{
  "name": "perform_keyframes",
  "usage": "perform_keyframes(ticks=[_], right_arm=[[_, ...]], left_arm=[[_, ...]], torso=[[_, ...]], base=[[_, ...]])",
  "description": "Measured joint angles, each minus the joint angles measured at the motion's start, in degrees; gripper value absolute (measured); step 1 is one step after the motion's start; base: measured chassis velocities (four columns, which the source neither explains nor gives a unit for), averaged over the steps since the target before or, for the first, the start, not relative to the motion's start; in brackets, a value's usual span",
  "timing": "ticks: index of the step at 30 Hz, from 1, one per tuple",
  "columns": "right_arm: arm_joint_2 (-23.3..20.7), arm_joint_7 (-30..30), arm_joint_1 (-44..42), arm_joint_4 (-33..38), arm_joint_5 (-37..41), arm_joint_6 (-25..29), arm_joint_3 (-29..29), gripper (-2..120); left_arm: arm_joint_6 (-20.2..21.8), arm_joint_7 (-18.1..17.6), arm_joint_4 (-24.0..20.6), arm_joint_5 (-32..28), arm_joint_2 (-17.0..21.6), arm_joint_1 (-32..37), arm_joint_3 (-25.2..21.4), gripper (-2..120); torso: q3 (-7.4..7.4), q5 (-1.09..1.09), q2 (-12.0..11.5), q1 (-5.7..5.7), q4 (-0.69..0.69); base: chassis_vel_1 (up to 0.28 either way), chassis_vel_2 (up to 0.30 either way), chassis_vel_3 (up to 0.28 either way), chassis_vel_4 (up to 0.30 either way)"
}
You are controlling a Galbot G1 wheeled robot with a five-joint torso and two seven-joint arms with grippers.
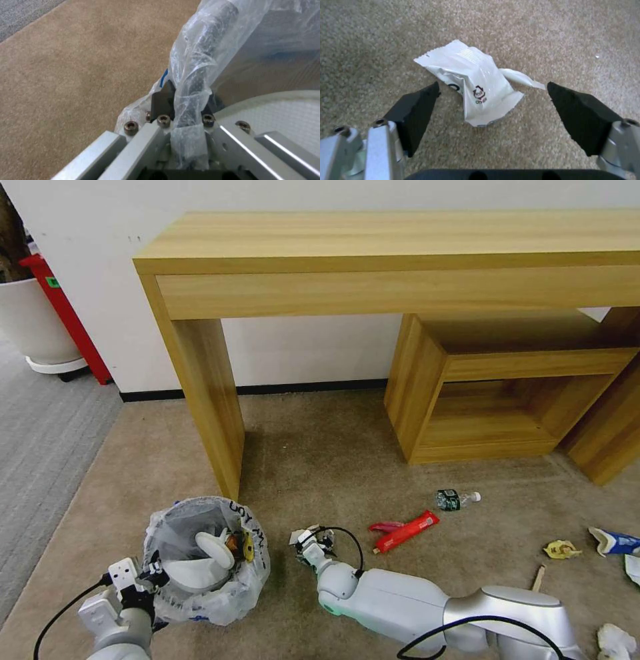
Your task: Pick up the trash bin and place the garbage on the floor into it.
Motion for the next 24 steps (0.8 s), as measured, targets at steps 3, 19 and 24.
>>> perform_keyframes(ticks=[3, 19, 24], right_arm=[[0.34, -0.15, 0.19, -0.62, -0.31, 0.20, -0.22, 76], [2.31, -2.19, -0.38, -6.26, -3.95, 3.05, -0.63, 23], [2.09, -2.67, -0.79, -6.64, -4.65, 4.67, -0.16, 14]], left_arm=[[-0.07, 0.01, 0.00, -0.06, -0.04, 0.00, 0.00, 0], [-0.48, 0.16, -0.52, -0.12, -0.35, 0.24, 0.19, 0], [-0.67, 0.24, -0.39, 0.05, -0.59, 0.26, 0.31, 0]], torso=[[0.00, 0.00, 0.00, 0.00, 0.00], [0.00, 0.00, 0.00, 0.00, 0.00], [0.00, 0.00, 0.00, 0.00, 0.00]], base=[[0.000, 0.000, 0.000, 0.000], [0.000, 0.000, 0.000, 0.000], [0.000, 0.000, 0.000, 0.000]])
